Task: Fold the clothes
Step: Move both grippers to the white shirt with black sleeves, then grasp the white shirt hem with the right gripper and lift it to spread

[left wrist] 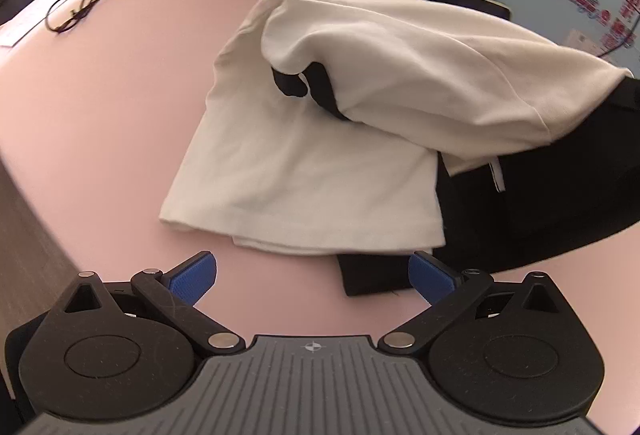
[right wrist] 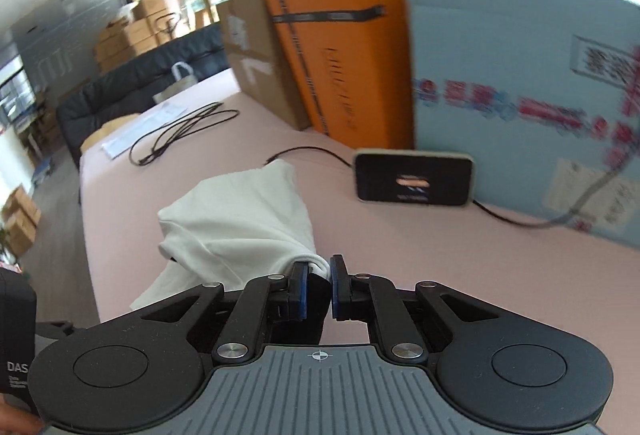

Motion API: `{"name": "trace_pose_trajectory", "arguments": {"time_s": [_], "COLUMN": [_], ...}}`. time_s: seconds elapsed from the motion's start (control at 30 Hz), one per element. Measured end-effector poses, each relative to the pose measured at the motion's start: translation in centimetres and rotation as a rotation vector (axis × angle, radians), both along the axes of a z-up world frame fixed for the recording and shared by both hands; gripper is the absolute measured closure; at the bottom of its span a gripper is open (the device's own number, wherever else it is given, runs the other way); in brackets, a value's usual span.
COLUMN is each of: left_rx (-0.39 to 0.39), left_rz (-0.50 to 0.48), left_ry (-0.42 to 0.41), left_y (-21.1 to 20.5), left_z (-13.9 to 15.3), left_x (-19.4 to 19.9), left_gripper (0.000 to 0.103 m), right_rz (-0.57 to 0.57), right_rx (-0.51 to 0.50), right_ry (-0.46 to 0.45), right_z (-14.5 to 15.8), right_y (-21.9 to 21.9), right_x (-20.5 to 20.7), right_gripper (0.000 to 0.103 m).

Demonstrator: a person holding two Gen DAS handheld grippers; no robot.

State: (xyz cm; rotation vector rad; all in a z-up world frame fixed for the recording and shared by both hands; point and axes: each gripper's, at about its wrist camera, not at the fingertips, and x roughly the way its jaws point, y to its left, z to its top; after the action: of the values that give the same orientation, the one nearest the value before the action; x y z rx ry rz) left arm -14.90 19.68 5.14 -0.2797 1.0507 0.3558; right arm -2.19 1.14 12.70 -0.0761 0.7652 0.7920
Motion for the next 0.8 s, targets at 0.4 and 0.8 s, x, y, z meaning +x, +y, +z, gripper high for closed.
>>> {"name": "trace_pose_trajectory", "arguments": {"time_s": [0.4,0.8], "left_rx": [-0.012,-0.003], "left_rz": [-0.362,-0.583], "left_ry": [0.023,0.049], "left_y": [-9.7,-17.8], "left_z": [0.4,1.3], "left_x": [5.8,8.3], "left_gripper": [0.000,0.000], "right_rz": [-0.444,-0.720], "right_rx": [-0.188,-0.301], "right_ry": [0.108,0.177], "right_z": [-1.1,-3.8], "right_y": [-19.7,-28.7], "right_x": [-2.0,-5.7], "right_gripper": [0.092,0.085]}}
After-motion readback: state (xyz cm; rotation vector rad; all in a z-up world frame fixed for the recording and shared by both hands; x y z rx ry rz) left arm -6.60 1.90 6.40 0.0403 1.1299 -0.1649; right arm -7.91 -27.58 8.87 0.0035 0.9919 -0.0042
